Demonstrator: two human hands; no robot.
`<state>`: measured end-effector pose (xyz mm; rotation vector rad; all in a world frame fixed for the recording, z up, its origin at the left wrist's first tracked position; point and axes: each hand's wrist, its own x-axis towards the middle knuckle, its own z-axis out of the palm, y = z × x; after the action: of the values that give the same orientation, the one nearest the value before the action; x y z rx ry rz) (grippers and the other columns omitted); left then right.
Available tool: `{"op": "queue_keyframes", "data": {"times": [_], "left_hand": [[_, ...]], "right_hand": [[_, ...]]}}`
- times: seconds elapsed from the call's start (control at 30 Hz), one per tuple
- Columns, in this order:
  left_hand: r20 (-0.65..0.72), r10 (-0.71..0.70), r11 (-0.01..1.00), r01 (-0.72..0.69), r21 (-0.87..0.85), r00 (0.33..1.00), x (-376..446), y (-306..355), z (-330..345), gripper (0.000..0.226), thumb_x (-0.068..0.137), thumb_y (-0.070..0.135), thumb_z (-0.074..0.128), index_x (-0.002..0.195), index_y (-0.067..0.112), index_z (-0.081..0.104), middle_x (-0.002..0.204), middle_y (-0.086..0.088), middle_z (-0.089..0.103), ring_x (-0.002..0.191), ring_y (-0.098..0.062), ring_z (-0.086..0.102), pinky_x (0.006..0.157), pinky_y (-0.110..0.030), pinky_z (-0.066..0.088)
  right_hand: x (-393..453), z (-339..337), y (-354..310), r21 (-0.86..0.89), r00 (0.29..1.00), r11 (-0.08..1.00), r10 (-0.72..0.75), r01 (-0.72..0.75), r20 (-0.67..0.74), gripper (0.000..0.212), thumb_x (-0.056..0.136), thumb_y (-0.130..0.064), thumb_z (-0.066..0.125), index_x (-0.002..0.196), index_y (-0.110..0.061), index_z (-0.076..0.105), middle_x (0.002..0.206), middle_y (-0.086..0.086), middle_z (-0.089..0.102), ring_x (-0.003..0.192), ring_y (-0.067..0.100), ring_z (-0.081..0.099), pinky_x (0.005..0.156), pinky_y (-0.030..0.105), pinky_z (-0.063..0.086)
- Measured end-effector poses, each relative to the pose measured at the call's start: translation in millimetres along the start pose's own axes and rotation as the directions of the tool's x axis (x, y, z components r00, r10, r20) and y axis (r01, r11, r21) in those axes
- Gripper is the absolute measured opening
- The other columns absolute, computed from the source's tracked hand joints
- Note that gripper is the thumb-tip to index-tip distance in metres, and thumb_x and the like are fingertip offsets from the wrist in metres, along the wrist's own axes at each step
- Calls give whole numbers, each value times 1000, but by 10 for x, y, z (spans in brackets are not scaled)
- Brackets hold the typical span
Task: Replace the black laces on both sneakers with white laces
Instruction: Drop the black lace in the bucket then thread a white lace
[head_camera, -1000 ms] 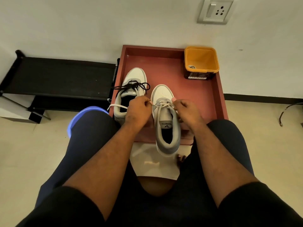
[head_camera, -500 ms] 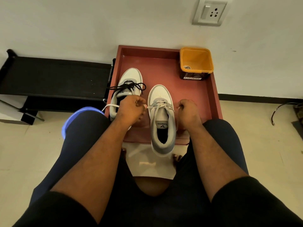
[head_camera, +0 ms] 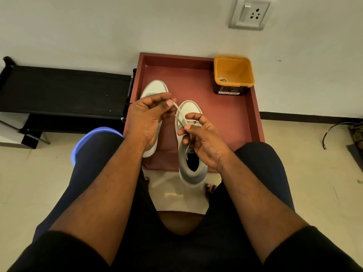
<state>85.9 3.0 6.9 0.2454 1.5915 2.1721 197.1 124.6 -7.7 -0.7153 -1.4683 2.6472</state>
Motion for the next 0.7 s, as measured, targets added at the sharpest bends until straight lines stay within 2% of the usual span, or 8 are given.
{"op": "queue_keyframes", "data": {"times": [0.17,0.23,0.3,0.4,0.47,0.57,0.63,0.7], "left_hand": [[-258,101,885,32,465,961,30,-95,-98,13,88,6,66,100,8,72,75,-1,69,54,-6,60,53,-23,55],[-285,196,736,52,675,938,21,-151,-122,16,88,16,67,102,12,72,83,1,67,65,-8,62,67,-29,58],[-180,256,605,-12,796,950,-4,-189,-49,24,87,25,68,111,22,69,109,-1,59,87,-11,61,81,-29,54],[106,-14,832,-47,552,994,-52,-257,150,40,90,18,66,126,34,58,120,-3,56,76,-21,68,61,-35,58],[225,-145,867,14,497,963,-96,-352,205,33,91,11,65,123,19,63,90,4,69,55,-12,62,46,-27,52],[147,-86,808,-17,589,985,-70,-379,169,9,89,9,67,96,9,72,56,10,64,40,-4,51,42,-19,43],[56,-63,806,17,592,996,-28,-337,123,12,89,11,66,99,5,72,65,2,67,37,-7,51,39,-19,40],[91,-109,829,40,557,990,-15,-301,103,23,89,8,66,112,8,68,85,-8,69,40,-10,55,37,-22,43]], "right_hand": [[12,-196,-105,-342,950,935,-186,93,-249,10,87,-2,65,89,-10,70,71,-2,69,56,4,56,54,18,48],[34,-308,-123,-531,915,841,-288,101,-283,9,86,-9,70,88,-17,73,78,-3,71,62,0,58,58,18,47],[42,-337,-129,-561,899,820,-325,113,-294,9,84,-11,72,88,-18,74,84,0,72,66,0,59,62,18,47],[35,-268,-113,-506,911,847,-327,165,-250,10,83,-7,72,92,-10,74,83,1,72,67,-1,62,60,15,47],[38,-239,-108,-475,912,861,-328,181,-248,11,82,-5,72,93,-7,73,79,1,70,63,-2,61,57,13,47],[61,-283,-127,-457,900,876,-316,156,-299,9,80,-7,75,87,-12,72,75,1,69,59,2,58,53,17,46],[75,-327,-129,-483,897,865,-317,139,-308,10,81,-7,75,85,-15,73,73,0,69,58,5,56,53,19,45],[81,-344,-123,-486,901,862,-318,146,-294,11,82,-6,73,86,-16,73,73,0,69,58,5,56,53,19,45]]}}
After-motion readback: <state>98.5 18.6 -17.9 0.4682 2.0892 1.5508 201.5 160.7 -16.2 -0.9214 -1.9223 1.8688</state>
